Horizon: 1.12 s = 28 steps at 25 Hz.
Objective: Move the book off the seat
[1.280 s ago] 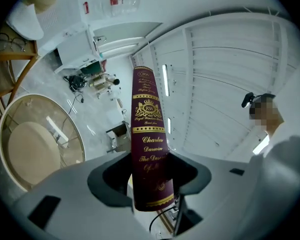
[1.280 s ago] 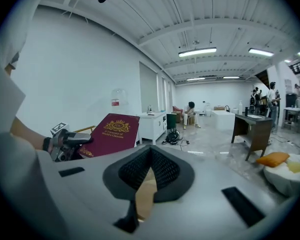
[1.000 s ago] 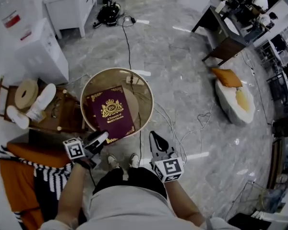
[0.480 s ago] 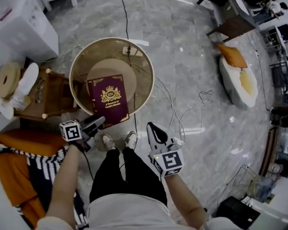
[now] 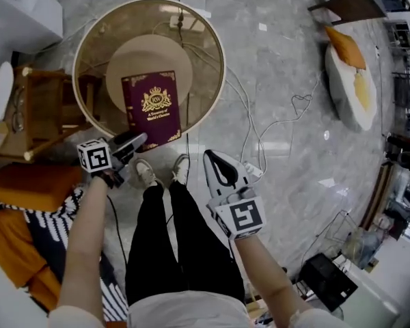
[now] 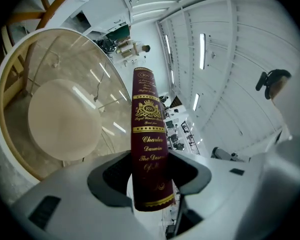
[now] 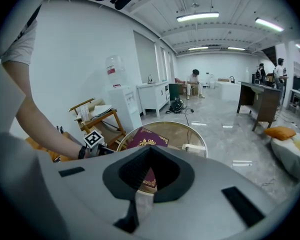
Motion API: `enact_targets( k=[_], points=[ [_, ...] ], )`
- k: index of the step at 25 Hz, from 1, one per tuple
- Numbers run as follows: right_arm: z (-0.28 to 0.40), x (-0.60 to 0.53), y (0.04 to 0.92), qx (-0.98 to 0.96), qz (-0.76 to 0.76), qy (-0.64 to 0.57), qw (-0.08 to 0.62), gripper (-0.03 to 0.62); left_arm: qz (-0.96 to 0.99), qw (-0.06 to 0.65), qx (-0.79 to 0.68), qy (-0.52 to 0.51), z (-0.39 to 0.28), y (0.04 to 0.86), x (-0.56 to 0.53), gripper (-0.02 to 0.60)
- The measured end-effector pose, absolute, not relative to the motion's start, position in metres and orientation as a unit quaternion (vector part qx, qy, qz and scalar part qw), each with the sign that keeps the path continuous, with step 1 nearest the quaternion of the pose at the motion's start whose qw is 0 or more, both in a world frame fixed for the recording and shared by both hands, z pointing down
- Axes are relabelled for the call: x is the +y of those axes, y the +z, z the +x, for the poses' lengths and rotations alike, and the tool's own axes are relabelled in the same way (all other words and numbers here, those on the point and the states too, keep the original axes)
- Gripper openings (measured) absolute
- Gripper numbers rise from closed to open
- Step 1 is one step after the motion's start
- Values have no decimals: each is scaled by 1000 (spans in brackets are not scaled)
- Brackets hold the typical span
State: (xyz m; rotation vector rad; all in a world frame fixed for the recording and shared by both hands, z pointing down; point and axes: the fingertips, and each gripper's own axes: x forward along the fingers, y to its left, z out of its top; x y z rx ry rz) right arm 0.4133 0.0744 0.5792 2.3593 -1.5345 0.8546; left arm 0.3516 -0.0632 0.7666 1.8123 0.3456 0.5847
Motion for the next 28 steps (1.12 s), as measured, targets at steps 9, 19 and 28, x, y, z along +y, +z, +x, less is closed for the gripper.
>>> enact_targets(
  k=[9,19,28],
  points=[
    [451,85,651,-521,790,309,93,21,754,559,151,311,394,862,-38,230],
    [471,109,670,-511,790,328,85,22,749,543,125,358,396,893,-53,230],
    [476,102,676,-514,789,329,74,21,795,439,35,418,412,909,-66,252]
  ],
)
